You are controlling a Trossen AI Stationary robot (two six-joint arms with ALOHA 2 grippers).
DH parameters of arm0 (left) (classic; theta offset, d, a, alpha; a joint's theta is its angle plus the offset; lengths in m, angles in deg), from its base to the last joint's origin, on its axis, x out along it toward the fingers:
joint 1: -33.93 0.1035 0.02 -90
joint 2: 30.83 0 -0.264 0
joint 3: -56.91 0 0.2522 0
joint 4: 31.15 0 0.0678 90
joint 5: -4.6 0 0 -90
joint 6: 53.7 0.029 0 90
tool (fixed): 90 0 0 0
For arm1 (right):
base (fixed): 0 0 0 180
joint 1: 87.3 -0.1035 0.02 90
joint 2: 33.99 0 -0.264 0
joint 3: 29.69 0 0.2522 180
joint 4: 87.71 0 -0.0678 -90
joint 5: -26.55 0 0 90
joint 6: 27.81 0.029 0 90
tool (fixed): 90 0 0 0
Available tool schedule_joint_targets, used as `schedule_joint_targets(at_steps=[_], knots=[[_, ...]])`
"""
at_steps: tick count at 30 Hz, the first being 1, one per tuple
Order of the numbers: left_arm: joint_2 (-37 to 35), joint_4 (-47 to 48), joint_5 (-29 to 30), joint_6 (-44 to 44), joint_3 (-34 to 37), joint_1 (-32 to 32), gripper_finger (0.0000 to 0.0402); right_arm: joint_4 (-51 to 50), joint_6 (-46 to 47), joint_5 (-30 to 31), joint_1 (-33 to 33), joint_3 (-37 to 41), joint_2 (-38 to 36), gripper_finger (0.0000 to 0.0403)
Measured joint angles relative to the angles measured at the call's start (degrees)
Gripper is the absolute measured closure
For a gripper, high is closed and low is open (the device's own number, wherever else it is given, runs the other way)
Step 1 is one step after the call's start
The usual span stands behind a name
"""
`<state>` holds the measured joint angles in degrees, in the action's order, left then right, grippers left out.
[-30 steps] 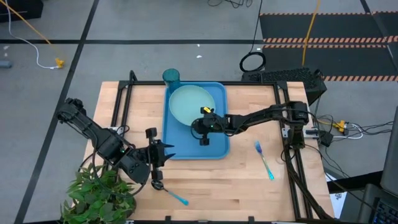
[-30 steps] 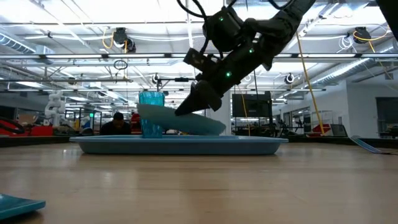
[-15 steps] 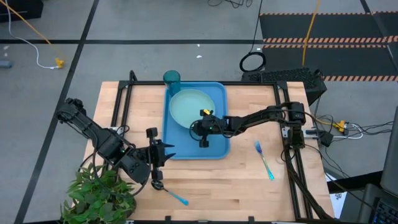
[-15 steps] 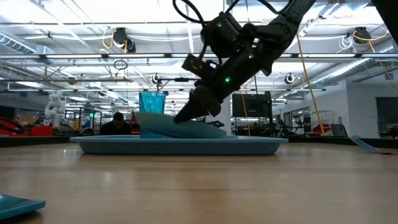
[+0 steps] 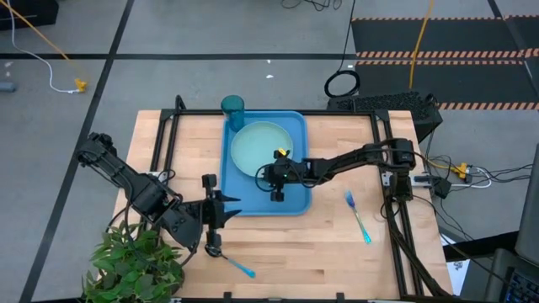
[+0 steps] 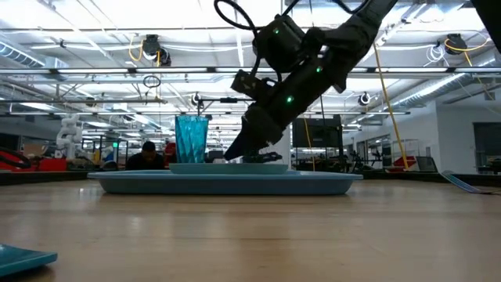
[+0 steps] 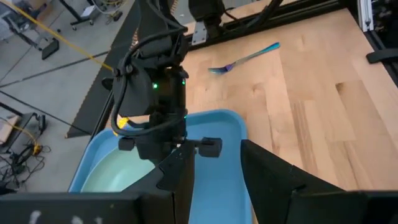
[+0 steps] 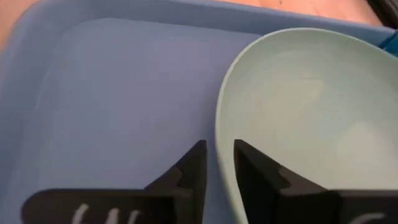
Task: Pick and place plate/cup/fork/spoon on tray
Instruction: Put the violet fork on the blue serving tray to the left of the light green plate
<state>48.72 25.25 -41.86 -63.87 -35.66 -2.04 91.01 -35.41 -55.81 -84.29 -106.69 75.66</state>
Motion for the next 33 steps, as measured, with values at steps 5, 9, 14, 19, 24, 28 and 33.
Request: schedule_joint_targets(at_steps=[5, 9, 14, 19, 24, 28, 33], knots=[[0.0, -0.87, -0.04, 2.12, 0.0, 0.0, 0.0268, -6.53, 4.96, 0.04, -2.3, -0.02, -5.62, 0.0294], [0.0, -1.78, -0.06, 3.79, 0.0, 0.01, 0.0268, -15.29, 11.7, 0.04, -5.85, -0.02, -12.19, 0.0277], [0.0, -4.01, -0.14, 5.8, 0.0, 0.24, 0.0268, -28.13, 23.71, 9.13, -13.49, -0.02, -20.08, 0.0272], [0.0, -4.97, -0.17, 5.79, 0.0, 0.66, 0.0268, -44.59, 39.43, 22.67, -24.43, -0.02, -26.76, 0.0272], [0.0, -6.84, -0.33, 4.98, 0.0, 1.09, 0.0268, -58.56, 61.74, 25.12, -34.51, -0.02, -29.25, 0.0272], [0.0, -6.88, -0.39, 2.65, 0.0, 1.74, 0.0268, -69.56, 77.49, 25.65, -40.45, -0.02, -28.01, 0.0272], [0.02, -6.88, -0.39, -1.13, 0.0, 1.92, 0.0268, -80.62, 94.34, 16.79, -44.64, 0.06, -25.25, 0.0272]])
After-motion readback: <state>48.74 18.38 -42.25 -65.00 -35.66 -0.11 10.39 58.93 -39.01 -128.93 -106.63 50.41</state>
